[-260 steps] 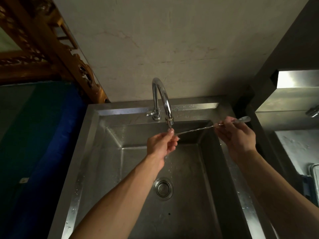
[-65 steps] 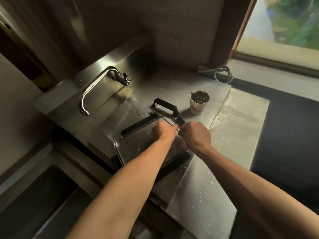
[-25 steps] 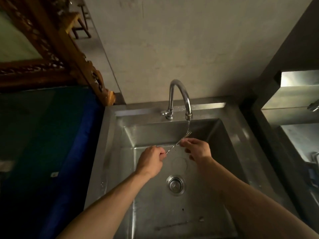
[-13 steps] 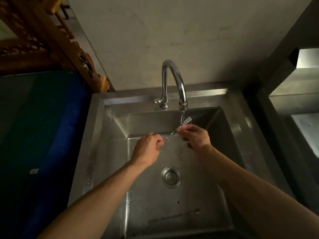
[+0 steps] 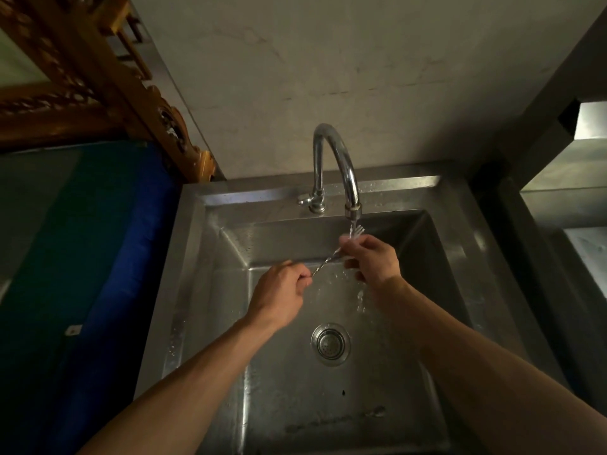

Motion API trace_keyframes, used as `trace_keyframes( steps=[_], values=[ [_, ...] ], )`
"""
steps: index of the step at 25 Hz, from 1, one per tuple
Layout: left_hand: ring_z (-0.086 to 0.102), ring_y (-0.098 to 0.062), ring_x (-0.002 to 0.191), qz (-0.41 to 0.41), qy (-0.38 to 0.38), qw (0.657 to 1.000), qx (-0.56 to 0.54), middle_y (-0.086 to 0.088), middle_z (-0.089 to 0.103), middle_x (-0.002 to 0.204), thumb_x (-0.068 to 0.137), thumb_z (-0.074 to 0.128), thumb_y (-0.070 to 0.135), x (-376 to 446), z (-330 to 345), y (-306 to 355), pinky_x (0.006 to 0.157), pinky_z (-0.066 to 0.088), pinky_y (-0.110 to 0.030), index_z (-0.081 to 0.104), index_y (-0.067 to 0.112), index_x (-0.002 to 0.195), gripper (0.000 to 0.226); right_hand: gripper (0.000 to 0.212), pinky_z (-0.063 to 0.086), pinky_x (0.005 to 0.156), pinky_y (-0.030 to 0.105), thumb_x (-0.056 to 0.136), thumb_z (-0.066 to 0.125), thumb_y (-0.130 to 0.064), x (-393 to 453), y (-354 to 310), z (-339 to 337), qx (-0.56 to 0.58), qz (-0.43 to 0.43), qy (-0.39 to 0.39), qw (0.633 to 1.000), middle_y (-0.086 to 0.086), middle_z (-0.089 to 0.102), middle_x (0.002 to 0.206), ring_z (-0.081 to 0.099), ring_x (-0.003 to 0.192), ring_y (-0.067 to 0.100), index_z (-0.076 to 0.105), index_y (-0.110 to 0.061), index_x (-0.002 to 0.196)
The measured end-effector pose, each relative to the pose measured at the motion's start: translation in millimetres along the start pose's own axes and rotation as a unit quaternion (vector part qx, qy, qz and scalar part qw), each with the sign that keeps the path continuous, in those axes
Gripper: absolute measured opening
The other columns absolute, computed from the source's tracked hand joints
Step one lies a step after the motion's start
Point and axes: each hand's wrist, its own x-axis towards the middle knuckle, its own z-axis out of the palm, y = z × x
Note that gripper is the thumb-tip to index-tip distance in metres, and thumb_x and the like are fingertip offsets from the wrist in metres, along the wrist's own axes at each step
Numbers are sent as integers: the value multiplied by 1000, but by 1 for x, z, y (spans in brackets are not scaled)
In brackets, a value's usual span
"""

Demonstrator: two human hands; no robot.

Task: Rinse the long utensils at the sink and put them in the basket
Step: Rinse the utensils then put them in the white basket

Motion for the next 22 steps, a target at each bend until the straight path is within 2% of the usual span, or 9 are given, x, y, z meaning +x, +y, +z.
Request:
trace_keyframes(
  steps=[2,5,9,11,13,14,16,18,22],
  values=[
    [62,-23,88,1,-1,1000,0,-3,69,92,88,62,16,-3,0,-2,76,45,-32,70,16,89,8,22,44,46,18,89,66,-38,-2,-1,1,4,4,1,1000,-7,73,70,64,58,6,68,-16,88],
    [61,-21,87,-10,-2,1000,-1,-1,69,91,88,62,16,-6,-2,-4,74,40,-27,70,17,88,7,14,43,48,19,81,76,-24,-6,-2,1,-30,-9,-62,998,-7,74,72,66,58,6,69,-19,92],
    [59,-17,80,-3,1,999,-33,0,68,87,87,64,14,-5,-2,3,68,35,-22,70,17,84,7,14,43,46,18,79,79,-26,-9,-4,0,-73,-11,-95,993,-6,76,72,68,56,6,69,-18,85],
    [55,-13,76,2,5,999,-43,1,68,87,88,63,15,-4,-1,9,67,35,-21,69,18,85,7,19,42,44,18,86,71,-32,-11,-4,1,-52,-7,-78,996,-3,76,70,69,54,8,70,-13,86],
    [54,-9,75,9,5,999,-46,4,67,86,87,63,14,-2,-2,12,66,34,-19,69,19,85,8,34,42,42,17,95,56,-41,-10,-5,0,-29,11,-34,999,-2,75,66,68,51,9,69,-10,89],
    [55,-9,74,12,6,999,-45,4,68,85,86,64,13,-1,-2,12,65,35,-19,70,19,84,9,33,42,43,16,96,55,-39,-10,-5,-1,-29,11,-32,999,-3,75,65,69,51,9,69,-10,93],
    [58,-10,70,8,7,999,-48,5,69,80,83,68,13,-2,-3,10,65,42,-22,70,19,80,7,21,44,46,15,90,67,-28,-12,-5,-3,-36,-10,-55,998,-6,76,69,71,58,9,67,-10,102],
    [58,-9,62,-12,2,998,-60,9,66,69,78,75,19,-6,-5,7,63,48,-25,68,22,75,9,23,45,50,20,85,73,-21,-13,-8,-6,-13,-26,-51,998,-6,77,75,73,65,11,64,-14,106],
    [55,-5,57,-47,9,996,-70,12,58,59,73,80,23,-8,-8,2,60,48,-25,60,27,67,22,17,45,56,22,91,64,-21,-12,-12,-7,20,-38,-59,997,-3,78,84,74,71,12,62,-25,107]
  ],
)
